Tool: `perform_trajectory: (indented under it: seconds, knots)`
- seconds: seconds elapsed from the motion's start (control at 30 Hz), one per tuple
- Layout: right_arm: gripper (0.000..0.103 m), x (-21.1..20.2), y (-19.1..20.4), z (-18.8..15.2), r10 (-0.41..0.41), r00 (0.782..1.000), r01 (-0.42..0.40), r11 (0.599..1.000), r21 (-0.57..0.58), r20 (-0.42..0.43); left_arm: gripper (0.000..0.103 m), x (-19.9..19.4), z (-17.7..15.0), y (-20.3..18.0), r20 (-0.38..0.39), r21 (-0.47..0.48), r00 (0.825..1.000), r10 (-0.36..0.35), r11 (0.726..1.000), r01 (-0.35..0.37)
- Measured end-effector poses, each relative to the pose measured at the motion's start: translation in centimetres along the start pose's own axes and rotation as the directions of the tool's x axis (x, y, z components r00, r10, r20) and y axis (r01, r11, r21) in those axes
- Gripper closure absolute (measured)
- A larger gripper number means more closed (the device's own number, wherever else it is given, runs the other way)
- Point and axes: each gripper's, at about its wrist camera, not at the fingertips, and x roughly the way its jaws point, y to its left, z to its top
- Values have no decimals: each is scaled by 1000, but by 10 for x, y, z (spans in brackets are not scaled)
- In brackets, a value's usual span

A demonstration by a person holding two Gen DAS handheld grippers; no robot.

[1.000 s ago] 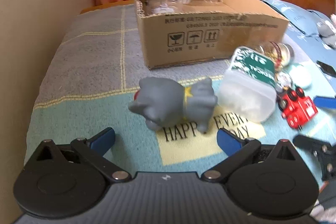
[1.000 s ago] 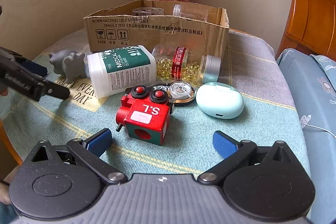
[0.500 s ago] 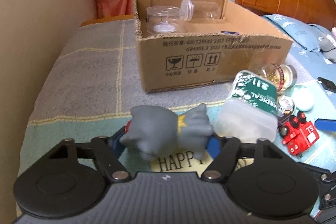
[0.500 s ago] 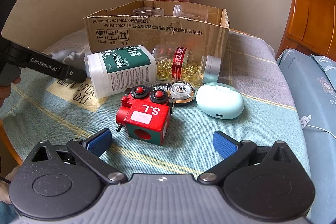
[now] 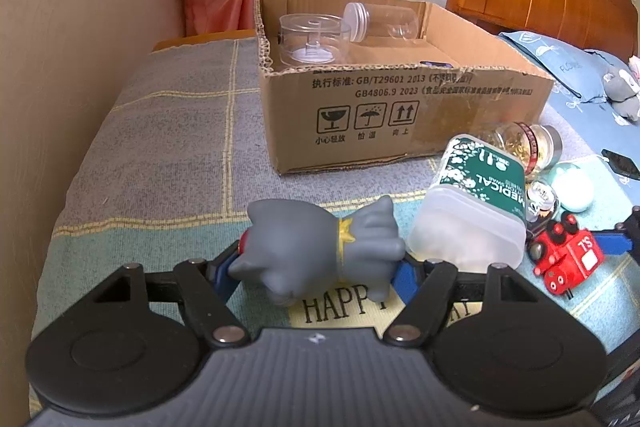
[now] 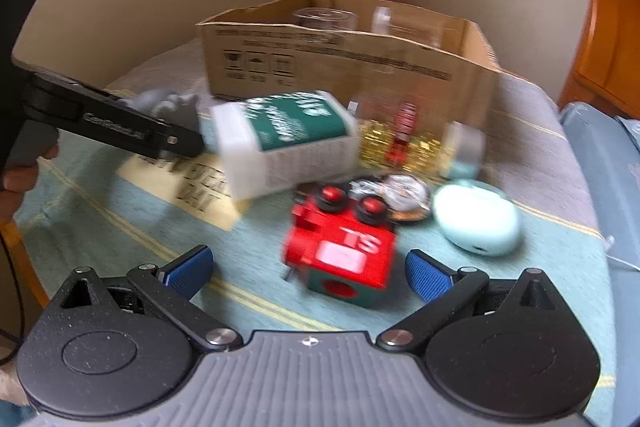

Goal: Organize rigid objects
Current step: 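Hold the cat figure in the left tool while the right tool approaches the red S.L toy block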

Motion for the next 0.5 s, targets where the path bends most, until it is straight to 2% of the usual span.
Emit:
perform_trajectory:
  seconds: [0.3, 0.5]
  knots:
    - [0, 4, 10, 7, 37, 999, -37, 999, -36, -9, 30, -1, -1, 2, 3, -1, 1000, -9, 1000, 9]
    - [0, 0, 7, 7, 47, 997, -49, 998, -39, -58, 30, -1, 0, 2, 2, -4, 1000, -11, 1000, 11]
